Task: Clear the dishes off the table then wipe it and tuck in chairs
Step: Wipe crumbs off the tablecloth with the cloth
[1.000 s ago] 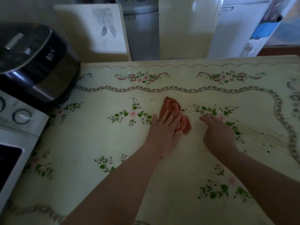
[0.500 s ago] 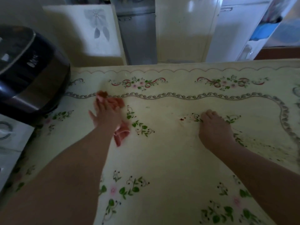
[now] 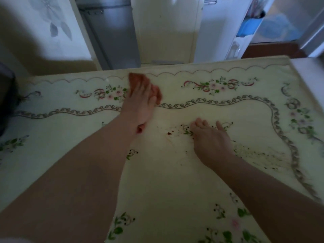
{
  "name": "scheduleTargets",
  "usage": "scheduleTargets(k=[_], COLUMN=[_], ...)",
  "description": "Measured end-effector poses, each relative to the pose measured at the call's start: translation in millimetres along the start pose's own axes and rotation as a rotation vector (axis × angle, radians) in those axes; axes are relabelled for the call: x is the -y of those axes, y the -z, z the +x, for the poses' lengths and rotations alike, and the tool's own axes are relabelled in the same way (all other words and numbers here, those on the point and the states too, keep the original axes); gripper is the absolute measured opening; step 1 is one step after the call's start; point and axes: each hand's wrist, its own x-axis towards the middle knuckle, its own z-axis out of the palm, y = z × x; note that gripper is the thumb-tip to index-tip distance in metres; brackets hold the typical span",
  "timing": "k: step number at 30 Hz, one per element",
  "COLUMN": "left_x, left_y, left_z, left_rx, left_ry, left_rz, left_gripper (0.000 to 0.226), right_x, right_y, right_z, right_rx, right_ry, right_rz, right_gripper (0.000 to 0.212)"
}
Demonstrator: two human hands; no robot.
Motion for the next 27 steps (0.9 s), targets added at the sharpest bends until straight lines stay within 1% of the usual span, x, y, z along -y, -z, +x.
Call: scheduleTargets(k=[2,3,6,8,12,14,15,16,17,18,19,20,21,22,23,24,25,27], left_x=[-23.6,-34.4,-64.0,-83.3,-127.9,-160.0,-176.0,-187.0,-190.1,-185.1,-171.2,-153.0,-132.2,-109.6,-91.5,-78.4,-69.8,-66.1], left_y=[0.0,1.6,-1.8,-7.5,-19.0,-27.0,-27.3,-23.8,-16.0,-8.3,-2.2,2.7,6.2,5.7,4.4,4.7,2.6,-3.3], left_z=[-15.3,-26.3,-59.2,-79.4,-119.0,-140.4,-149.8,-156.3,-157.5,-157.3,-154.6,-154.5,-154.7,-157.6,-162.1,-168.6,-175.9,-181.6], left_rx=[0.026,0.044,0.081,0.097,0.101,0.125,0.137,0.125,0.075,-0.012,-0.113,-0.174,-0.158,-0.100,-0.005,0.088,0.146,0.174], left_ry=[-0.060,-0.090,-0.184,-0.212,-0.195,-0.229,-0.239,-0.227,-0.145,-0.014,0.132,0.247,0.332,0.384,0.409,0.421,0.411,0.362], left_rz=[0.023,0.033,0.064,0.077,0.013,-0.032,-0.098,-0.222,-0.441,-0.665,-0.760,-0.733,-0.586,-0.410,-0.247,-0.140,-0.075,0.004], left_gripper=[0.061,0.060,0.059,0.060,0.061,0.060,0.057,0.052,0.050,0.052,0.057,0.062,0.066,0.068,0.067,0.065,0.062,0.058], right_x=[-7.5,-12.4,-27.3,-39.6,-71.7,-80.7,-80.4,-77.4,-72.0,-63.8,-54.4,-43.5,-30.7,-18.0,-6.2,3.8,11.3,18.5], right_y=[8.8,12.3,12.6,4.5,-14.3,-17.8,-16.8,-16.5,-15.4,-15.0,-15.5,-19.1,-24.6,-32.1,-38.3,-42.5,-43.6,-44.1], right_z=[-0.7,-4.7,-25.6,-48.4,-84.9,-95.9,-101.1,-103.7,-104.5,-105.3,-102.0,-99.6,-95.9,-91.5,-85.7,-78.9,-71.4,-53.3], right_rx=[0.005,-0.024,-0.193,-0.245,-0.270,-0.287,-0.297,-0.312,-0.320,-0.308,-0.274,-0.224,-0.174,-0.140,-0.116,-0.108,-0.111,-0.133], right_ry=[-0.016,-0.058,-0.290,-0.408,-0.502,-0.514,-0.497,-0.454,-0.393,-0.323,-0.247,-0.172,-0.100,-0.035,0.014,0.048,0.072,0.101], right_rz=[0.093,0.154,0.323,0.424,0.472,0.480,0.474,0.465,0.464,0.476,0.483,0.466,0.411,0.337,0.273,0.233,0.211,0.176], right_gripper=[0.053,0.053,0.055,0.058,0.061,0.060,0.058,0.055,0.050,0.047,0.049,0.055,0.062,0.068,0.070,0.068,0.066,0.064])
